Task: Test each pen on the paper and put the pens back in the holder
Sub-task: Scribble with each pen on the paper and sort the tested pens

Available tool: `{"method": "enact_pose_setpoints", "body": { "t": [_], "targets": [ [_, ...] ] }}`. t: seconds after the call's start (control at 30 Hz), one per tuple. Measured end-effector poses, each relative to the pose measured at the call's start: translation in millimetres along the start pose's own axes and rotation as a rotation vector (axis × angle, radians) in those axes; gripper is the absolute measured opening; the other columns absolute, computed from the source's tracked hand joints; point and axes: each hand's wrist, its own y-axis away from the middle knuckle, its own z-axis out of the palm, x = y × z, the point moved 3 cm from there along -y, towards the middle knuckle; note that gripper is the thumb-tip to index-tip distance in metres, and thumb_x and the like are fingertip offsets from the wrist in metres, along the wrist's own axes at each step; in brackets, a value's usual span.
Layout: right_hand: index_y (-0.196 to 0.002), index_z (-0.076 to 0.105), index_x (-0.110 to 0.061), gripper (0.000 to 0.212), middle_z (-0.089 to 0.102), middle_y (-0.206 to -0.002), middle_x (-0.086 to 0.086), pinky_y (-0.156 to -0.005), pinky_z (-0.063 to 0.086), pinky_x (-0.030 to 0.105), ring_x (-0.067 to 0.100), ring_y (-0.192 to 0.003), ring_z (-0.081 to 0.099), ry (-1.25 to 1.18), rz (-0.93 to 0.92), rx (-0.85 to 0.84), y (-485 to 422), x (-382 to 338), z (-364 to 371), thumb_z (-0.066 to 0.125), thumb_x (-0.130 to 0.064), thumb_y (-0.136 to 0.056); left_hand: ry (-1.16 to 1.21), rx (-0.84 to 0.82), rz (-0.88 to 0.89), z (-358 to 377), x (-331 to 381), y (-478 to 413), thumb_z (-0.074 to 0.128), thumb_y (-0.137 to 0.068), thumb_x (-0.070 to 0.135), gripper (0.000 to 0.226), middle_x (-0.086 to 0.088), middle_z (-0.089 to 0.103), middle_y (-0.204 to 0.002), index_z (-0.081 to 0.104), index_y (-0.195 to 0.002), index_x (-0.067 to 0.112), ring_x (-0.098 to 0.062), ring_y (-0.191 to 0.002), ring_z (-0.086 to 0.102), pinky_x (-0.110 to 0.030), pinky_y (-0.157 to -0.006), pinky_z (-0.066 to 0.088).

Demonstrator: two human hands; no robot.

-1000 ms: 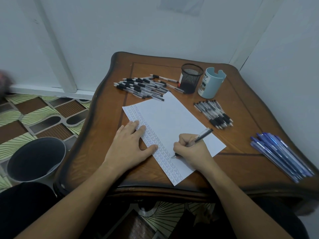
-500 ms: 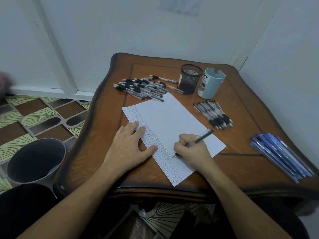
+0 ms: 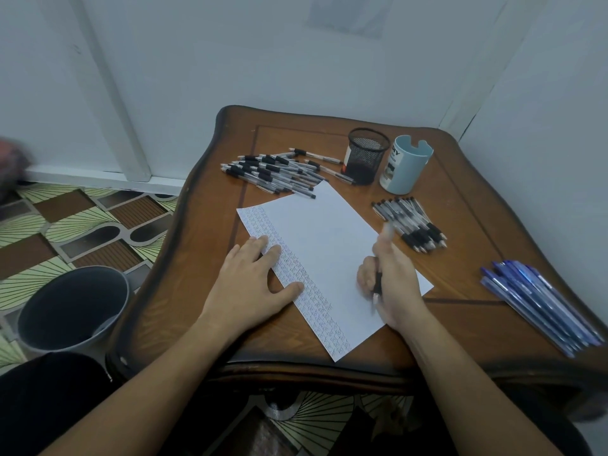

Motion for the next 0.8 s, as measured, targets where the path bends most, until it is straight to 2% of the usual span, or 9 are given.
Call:
{"method": "enact_pose_setpoints", "body": {
  "t": [0.07,0.2,0.27,0.33,0.43,0.53,0.67,0.73,0.8],
  "targets": [
    [-0.089,0.051,-0.017,0.043,0.039,-0.041,0.001,-0.042,0.03,0.025,0.013,-0.037,0.034,-0.021,0.038,0.03,-0.7,-2.0,1.4,0.033,-0.055,-0.098,-0.002,-0.006,0.0,0.3,-0.1,0.1,0.022,-0.07,0.082,0.096,-0.001,0.028,-0.155,0.04,-0.144,0.025,-0.015,-0.144,0.019,-0.035,-0.117,0.004],
    [-0.09,0.046,-0.018,0.03,0.033,-0.042,0.002,-0.039,0.025,0.025,0.012,-0.035,0.028,-0.012,0.036,0.058,-1.7,-4.5,3.8,0.031,-0.037,-0.108,-0.017,-0.008,-0.003,-0.2,-0.3,-0.1,0.02,-0.069,0.082,0.097,0.0,0.027,-0.156,0.038,-0.145,0.025,-0.015,-0.145,0.018,-0.035,-0.117,0.003],
    [-0.096,0.047,-0.019,0.028,0.037,-0.045,0.002,-0.04,0.026,0.025,0.012,-0.037,0.031,0.041,0.035,0.025,-1.6,-6.0,6.0,0.031,-0.04,-0.107,-0.02,-0.013,-0.002,-0.6,0.2,-0.1,0.018,-0.068,0.082,0.098,0.0,0.026,-0.156,0.038,-0.146,0.025,-0.015,-0.145,0.017,-0.034,-0.117,0.002],
    [-0.105,0.05,-0.018,0.029,0.043,-0.052,0.003,-0.043,0.03,0.026,0.014,-0.042,0.037,0.082,0.113,-0.005,-3.6,-7.7,6.1,0.033,-0.041,-0.106,-0.011,-0.012,-0.001,-1.0,1.0,0.3,0.019,-0.068,0.082,0.098,0.0,0.026,-0.156,0.038,-0.146,0.025,-0.015,-0.145,0.017,-0.033,-0.117,0.002],
    [-0.115,0.055,-0.016,0.024,0.045,-0.06,0.003,-0.045,0.033,0.028,0.015,-0.049,0.04,0.102,0.238,-0.047,-13.0,-18.3,1.4,0.036,-0.028,-0.107,-0.005,-0.009,-0.003,-2.0,1.6,1.2,0.019,-0.068,0.082,0.098,0.0,0.026,-0.157,0.038,-0.145,0.026,-0.015,-0.145,0.016,-0.033,-0.117,0.001],
    [-0.123,0.059,-0.015,0.032,0.049,-0.077,0.002,-0.051,0.037,0.03,0.016,-0.059,0.044,0.339,0.238,-0.057,-31.7,-37.9,-11.0,0.039,-0.007,-0.098,0.005,-0.001,-0.001,-1.4,0.9,0.7,0.02,-0.068,0.081,0.097,-0.001,0.027,-0.156,0.04,-0.144,0.025,-0.015,-0.145,0.018,-0.035,-0.118,0.004],
    [-0.122,0.059,-0.024,0.031,0.059,-0.095,0.004,-0.058,0.047,0.037,0.02,-0.063,0.051,0.909,0.026,0.031,-61.2,-71.0,-35.9,0.059,-0.009,-0.095,0.014,0.009,0.0,0.2,-0.2,0.7,0.023,-0.069,0.082,0.095,-0.001,0.03,-0.155,0.043,-0.142,0.024,-0.015,-0.144,0.019,-0.037,-0.118,0.006],
    [-0.127,0.056,-0.022,0.039,0.058,-0.094,0.0,-0.054,0.045,0.03,0.017,-0.066,0.053,0.998,-0.059,0.132,-72.9,-83.1,-50.4,0.066,-0.008,-0.091,0.022,0.012,-0.001,-0.4,-0.3,0.6,0.022,-0.069,0.082,0.096,0.0,0.029,-0.155,0.043,-0.143,0.025,-0.014,-0.145,0.019,-0.036,-0.118,0.005],
    [-0.117,0.058,-0.02,0.031,0.06,-0.098,0.001,-0.052,0.038,0.025,0.014,-0.069,0.053,1.044,-0.097,0.219,-82.5,-87.6,-62.2,0.067,-0.007,-0.09,0.016,0.011,0.003,-1.1,0.1,0.1,0.021,-0.068,0.082,0.096,0.001,0.028,-0.155,0.042,-0.143,0.025,-0.013,-0.145,0.018,-0.036,-0.118,0.005]
  ]
}}
